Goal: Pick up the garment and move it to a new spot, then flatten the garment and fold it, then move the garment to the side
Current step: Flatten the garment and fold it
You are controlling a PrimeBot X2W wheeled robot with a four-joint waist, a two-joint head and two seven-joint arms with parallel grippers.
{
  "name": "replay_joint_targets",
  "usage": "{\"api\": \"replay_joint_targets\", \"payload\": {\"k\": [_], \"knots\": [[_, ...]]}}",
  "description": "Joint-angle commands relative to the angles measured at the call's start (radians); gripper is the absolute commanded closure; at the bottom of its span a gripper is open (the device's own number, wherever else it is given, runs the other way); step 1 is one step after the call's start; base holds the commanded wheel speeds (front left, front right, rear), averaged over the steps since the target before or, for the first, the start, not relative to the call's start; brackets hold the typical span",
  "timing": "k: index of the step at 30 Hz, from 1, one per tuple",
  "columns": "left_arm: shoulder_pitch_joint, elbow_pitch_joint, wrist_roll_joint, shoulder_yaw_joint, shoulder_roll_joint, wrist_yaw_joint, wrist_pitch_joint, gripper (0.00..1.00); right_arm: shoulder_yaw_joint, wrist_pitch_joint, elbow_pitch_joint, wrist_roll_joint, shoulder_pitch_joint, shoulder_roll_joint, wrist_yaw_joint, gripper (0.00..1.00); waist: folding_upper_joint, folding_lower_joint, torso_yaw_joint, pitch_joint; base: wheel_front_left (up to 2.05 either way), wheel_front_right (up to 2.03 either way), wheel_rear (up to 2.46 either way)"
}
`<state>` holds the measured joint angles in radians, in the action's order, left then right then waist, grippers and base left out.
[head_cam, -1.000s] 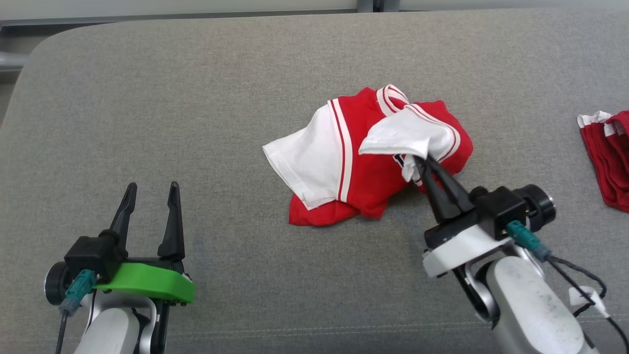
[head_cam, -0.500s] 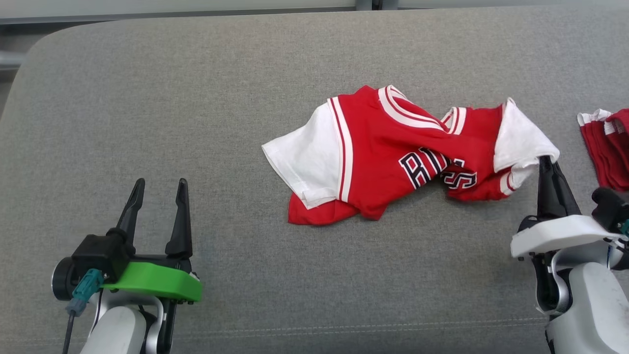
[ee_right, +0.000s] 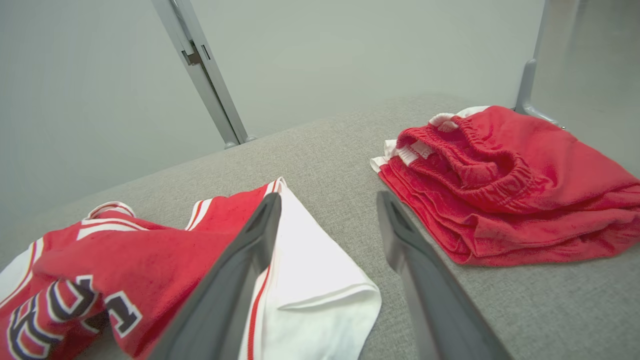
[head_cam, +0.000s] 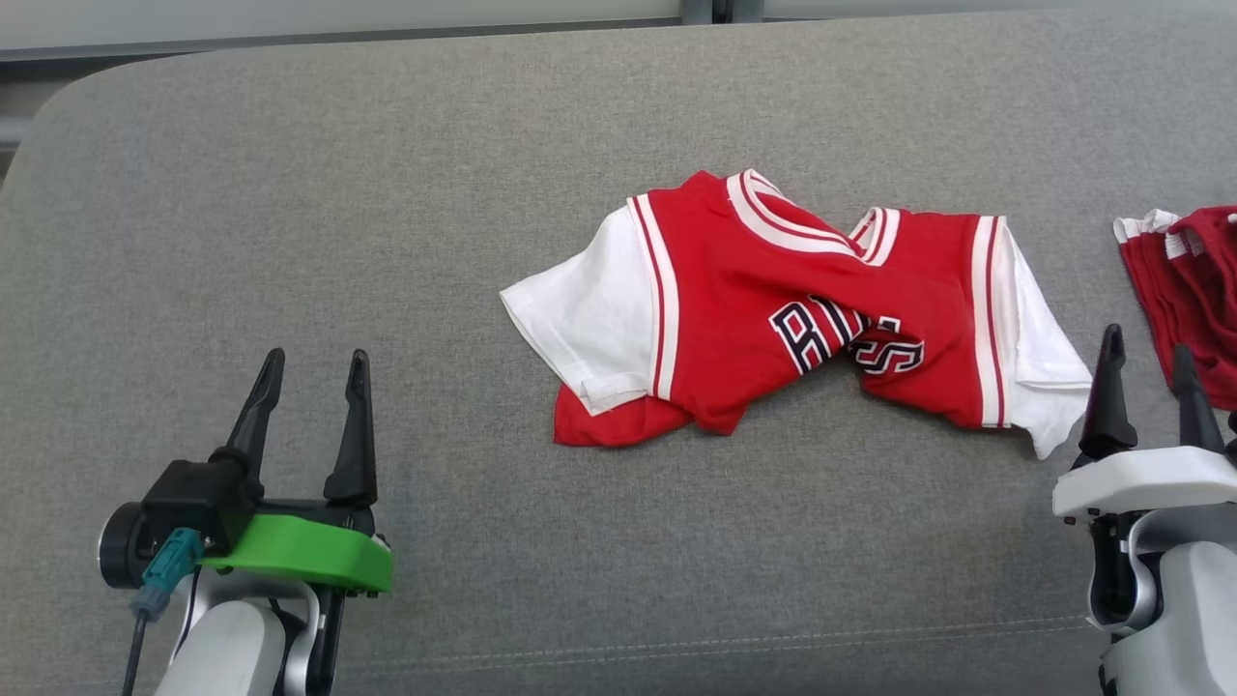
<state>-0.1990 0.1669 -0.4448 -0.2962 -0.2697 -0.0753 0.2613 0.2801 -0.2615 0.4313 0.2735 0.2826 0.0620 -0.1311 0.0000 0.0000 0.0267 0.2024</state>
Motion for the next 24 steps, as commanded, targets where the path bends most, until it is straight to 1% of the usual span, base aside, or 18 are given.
{"api": "replay_joint_targets", "payload": {"k": [1,2,3,6,10,14,15,17,19,24], "knots": [[0.001,-0.007,0.01,0.007,-0.012,-0.007,0.004,0.0,0.011,-0.003,-0.068,-0.028,-0.032,-0.001,0.001,0.0,0.0,0.0,-0.009,-0.011,0.0,0.0,0.0],[0.005,-0.01,0.01,0.008,-0.014,-0.01,0.004,0.0,0.01,-0.003,-0.1,-0.038,-0.045,-0.004,0.001,0.0,0.0,0.0,-0.012,-0.014,0.0,0.0,0.0],[0.005,-0.01,0.01,0.008,-0.014,-0.01,0.004,0.0,0.01,-0.003,-0.1,-0.038,-0.045,-0.004,0.001,0.0,0.0,0.0,-0.012,-0.014,0.0,0.0,0.0],[0.012,-0.021,0.015,0.012,-0.02,-0.016,0.004,0.0,-0.012,-0.003,-0.207,-0.079,-0.081,-0.006,0.001,0.0,0.0,0.0,-0.021,-0.025,0.0,0.0,0.0],[0.028,-0.036,0.015,0.019,-0.03,-0.029,0.001,0.0,-0.071,-0.003,-0.322,-0.12,-0.126,-0.009,0.001,0.0,0.0,0.0,-0.03,-0.044,0.0,0.0,0.0],[0.042,-0.051,0.013,0.022,-0.041,-0.038,-0.005,0.0,-0.165,-0.003,-0.398,-0.17,-0.164,-0.01,0.001,0.0,0.0,0.0,-0.035,-0.063,0.0,0.0,0.0],[0.05,-0.055,0.012,0.021,-0.043,-0.04,-0.01,0.0,-0.222,-0.003,-0.418,-0.197,-0.177,-0.01,0.001,0.0,0.0,0.0,-0.036,-0.071,0.0,0.0,0.0],[0.058,-0.063,0.009,0.016,-0.044,-0.047,-0.019,0.0,-0.309,-0.003,-0.422,-0.223,-0.194,-0.008,0.001,0.0,0.0,0.0,-0.035,-0.082,0.0,0.0,0.0],[0.064,-0.069,0.012,0.012,-0.045,-0.049,-0.022,0.0,-0.35,-0.003,-0.414,-0.236,-0.208,-0.006,0.001,0.0,0.0,0.0,-0.032,-0.09,0.0,0.0,0.0],[0.083,-0.079,0.012,0.009,-0.047,-0.06,-0.027,0.0,-0.383,-0.004,-0.409,-0.242,-0.25,-0.008,0.001,0.0,0.0,0.0,-0.026,-0.119,0.0,0.0,0.0]]}}
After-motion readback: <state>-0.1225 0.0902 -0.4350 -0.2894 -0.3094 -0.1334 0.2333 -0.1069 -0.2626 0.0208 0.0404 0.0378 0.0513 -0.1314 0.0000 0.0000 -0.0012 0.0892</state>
